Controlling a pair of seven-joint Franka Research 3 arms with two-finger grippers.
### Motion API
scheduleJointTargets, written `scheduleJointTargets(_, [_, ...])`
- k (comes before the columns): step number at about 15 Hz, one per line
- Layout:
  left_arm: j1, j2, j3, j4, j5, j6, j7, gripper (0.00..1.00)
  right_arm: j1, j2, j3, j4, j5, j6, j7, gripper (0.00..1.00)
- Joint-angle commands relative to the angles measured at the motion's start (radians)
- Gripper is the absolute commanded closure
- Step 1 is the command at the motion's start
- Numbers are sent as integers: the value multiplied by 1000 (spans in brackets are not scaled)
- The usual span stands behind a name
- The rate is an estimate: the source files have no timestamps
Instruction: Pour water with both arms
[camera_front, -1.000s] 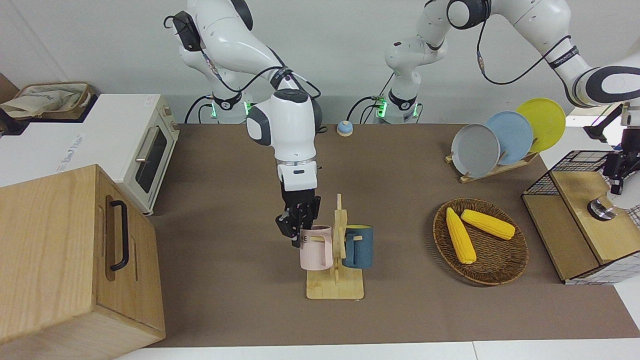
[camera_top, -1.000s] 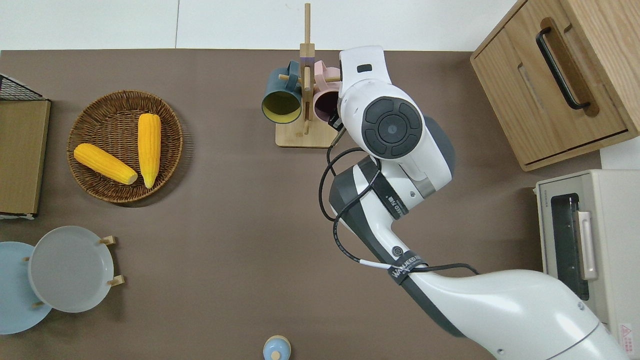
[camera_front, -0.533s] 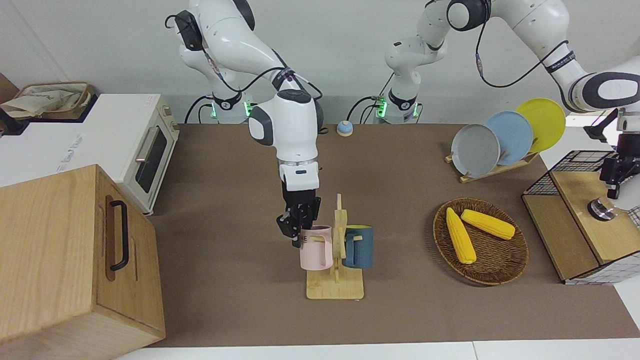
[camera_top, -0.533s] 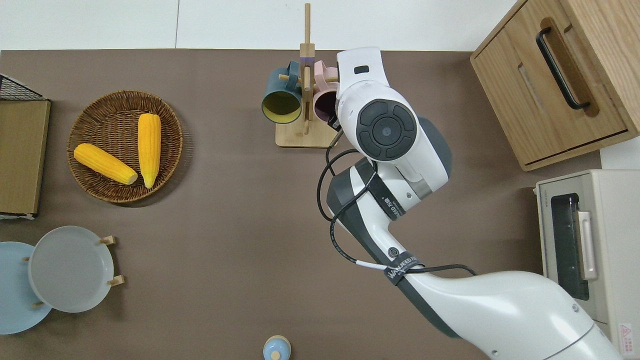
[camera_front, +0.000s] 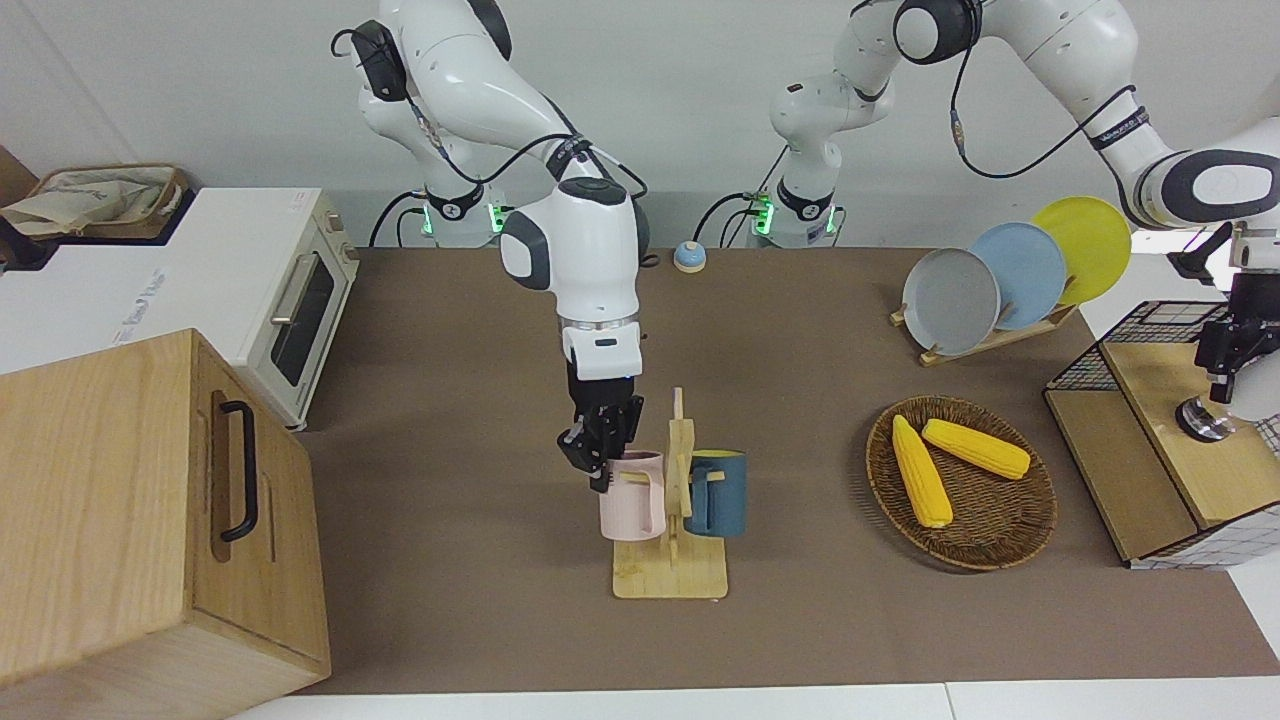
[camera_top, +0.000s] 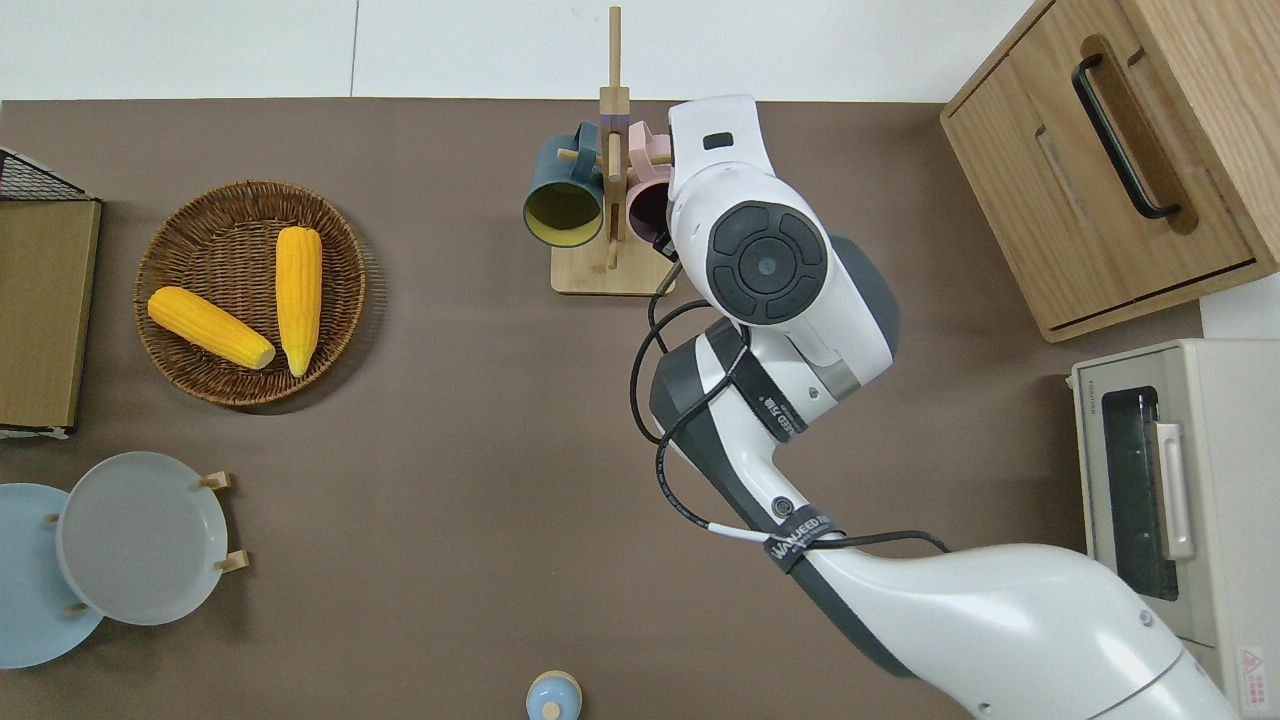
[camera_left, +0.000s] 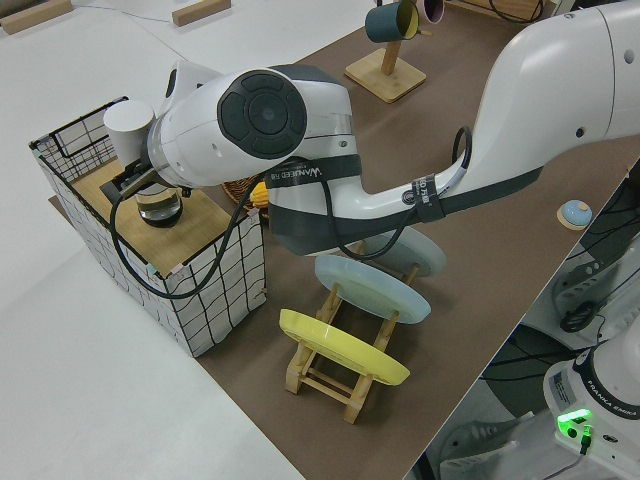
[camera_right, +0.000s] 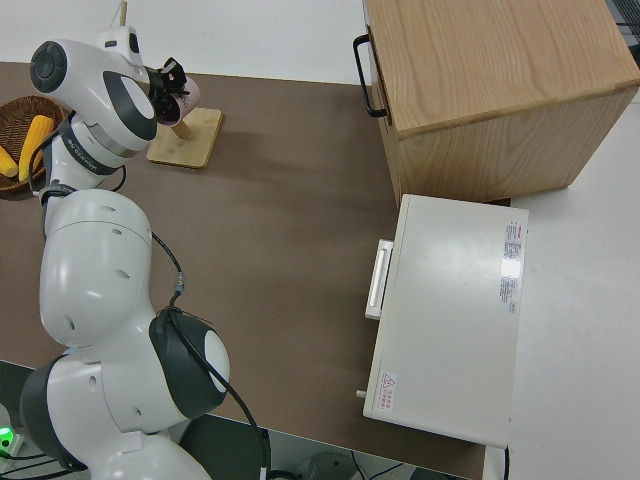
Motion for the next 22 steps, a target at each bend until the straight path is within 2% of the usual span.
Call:
scheduleJointTargets(1, [-7,-1,2,-13,-25,25,27,482,4,18,-6,25,-12,7,-4,841])
scheduleJointTargets(3, [-3,-1,3,-13,-24,24,27,819,2,19,-6,25,-8,7,-4,881])
scheduleJointTargets(5, [0,-2,3,-12,-21,24,29,977,2,18,-6,25,-7,7,-3,902])
scheduleJointTargets(7, [0,-2,3,-12,-22,24,26,1000,2,18,-6,25,-7,7,-3,915])
scheduleJointTargets(22, [-3,-9,5,13,-12,15,-18,1000,-7,10,-6,20,2,2,7,919])
